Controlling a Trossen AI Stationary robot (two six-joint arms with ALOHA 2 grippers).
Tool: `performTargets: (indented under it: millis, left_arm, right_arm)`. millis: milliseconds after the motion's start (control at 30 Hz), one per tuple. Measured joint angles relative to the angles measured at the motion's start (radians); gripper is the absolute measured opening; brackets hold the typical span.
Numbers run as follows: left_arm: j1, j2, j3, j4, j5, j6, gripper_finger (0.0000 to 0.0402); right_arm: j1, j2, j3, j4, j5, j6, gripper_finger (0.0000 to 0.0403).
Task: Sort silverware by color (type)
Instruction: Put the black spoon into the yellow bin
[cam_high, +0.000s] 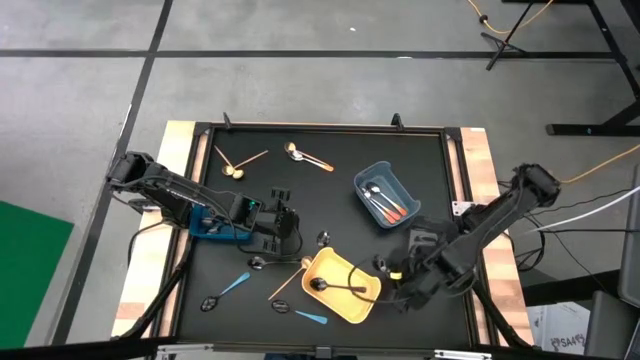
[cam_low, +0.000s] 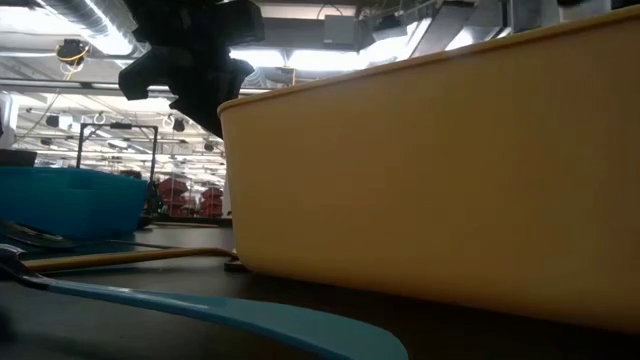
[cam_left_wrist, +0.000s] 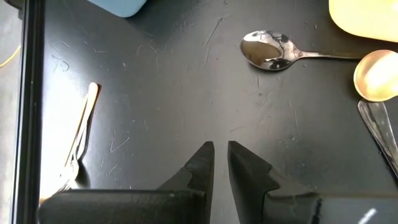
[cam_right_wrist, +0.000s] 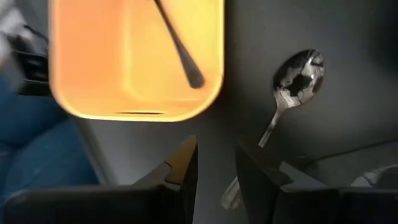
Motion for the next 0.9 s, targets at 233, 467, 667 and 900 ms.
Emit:
performTargets:
  millis: [233, 467, 667, 900]
  left_arm:
    - [0.0, 0.0, 0.0, -0.001, 0.0, 0.0, 0.004]
    - [0.0, 0.0, 0.0, -0.001, 0.0, 0.0, 0.004]
    - [0.0, 0.0, 0.0, -0.001, 0.0, 0.0, 0.004]
    - [0.0, 0.0, 0.0, -0.001, 0.0, 0.0, 0.004]
  right_arm:
    - [0.0, 0.097, 0.0, -0.03, 0.008, -0.004, 0.0096]
    - [-0.001, 0.166, 0.0, -0.037, 0.044, -0.03, 0.0096]
    - [-0.003, 0.217, 0.0, -0.037, 0.042, -0.078, 0.0096]
    - [-0.003, 0.248, 0.002, -0.034, 0.034, -0.13, 0.0096]
